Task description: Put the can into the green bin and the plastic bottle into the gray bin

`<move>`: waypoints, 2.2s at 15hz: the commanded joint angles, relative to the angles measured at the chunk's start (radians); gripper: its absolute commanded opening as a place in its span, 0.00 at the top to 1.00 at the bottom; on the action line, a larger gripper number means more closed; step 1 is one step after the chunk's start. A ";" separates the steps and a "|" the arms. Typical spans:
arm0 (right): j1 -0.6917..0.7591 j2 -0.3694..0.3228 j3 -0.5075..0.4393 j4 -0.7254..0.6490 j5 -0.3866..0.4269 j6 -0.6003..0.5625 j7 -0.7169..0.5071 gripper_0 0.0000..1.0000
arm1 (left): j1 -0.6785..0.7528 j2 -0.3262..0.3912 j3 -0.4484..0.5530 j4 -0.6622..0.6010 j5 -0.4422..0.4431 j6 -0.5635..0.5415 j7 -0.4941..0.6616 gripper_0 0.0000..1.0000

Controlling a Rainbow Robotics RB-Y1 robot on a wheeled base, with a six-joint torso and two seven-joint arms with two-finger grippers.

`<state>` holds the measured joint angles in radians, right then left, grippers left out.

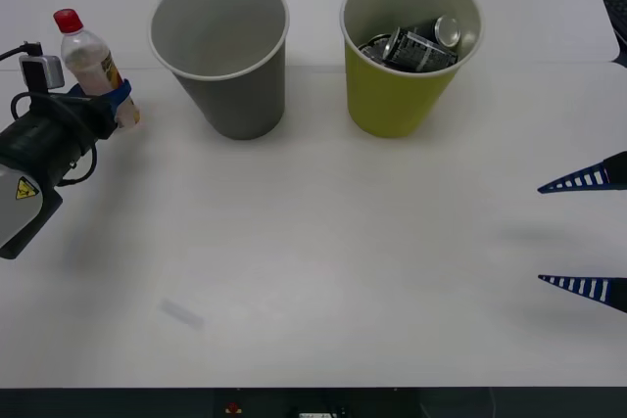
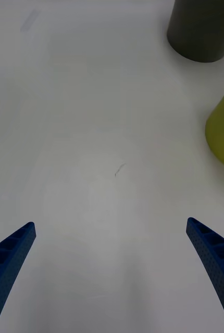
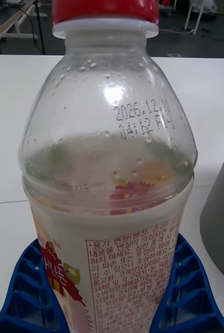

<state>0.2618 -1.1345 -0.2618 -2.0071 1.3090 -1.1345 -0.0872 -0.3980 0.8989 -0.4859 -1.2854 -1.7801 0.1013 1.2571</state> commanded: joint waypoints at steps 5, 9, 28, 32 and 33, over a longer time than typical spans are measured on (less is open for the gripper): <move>0.000 0.000 0.000 0.000 0.000 0.000 0.000 0.00 | 0.117 0.063 0.271 -0.186 0.318 -0.330 -0.113 1.00; 0.000 0.000 0.000 0.000 0.000 0.000 0.000 0.00 | 0.163 0.141 0.325 -0.226 0.824 -0.483 -0.275 1.00; 0.000 0.000 0.000 0.000 0.000 0.000 0.000 0.00 | 0.097 0.184 0.863 -0.114 0.573 -1.634 -0.315 1.00; 0.000 0.000 0.000 0.000 0.000 0.000 0.000 0.00 | -0.048 0.110 0.863 -0.178 0.363 -1.672 -0.268 1.00; 0.000 0.000 0.000 0.000 0.000 0.000 0.000 0.00 | -0.090 0.078 0.862 -0.203 0.294 -1.672 -0.262 1.00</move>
<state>0.2618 -1.1345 -0.2618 -2.0071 1.3090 -1.1345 -0.0873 -0.4581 0.9996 0.3772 -1.4702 -1.4378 -1.5714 0.9910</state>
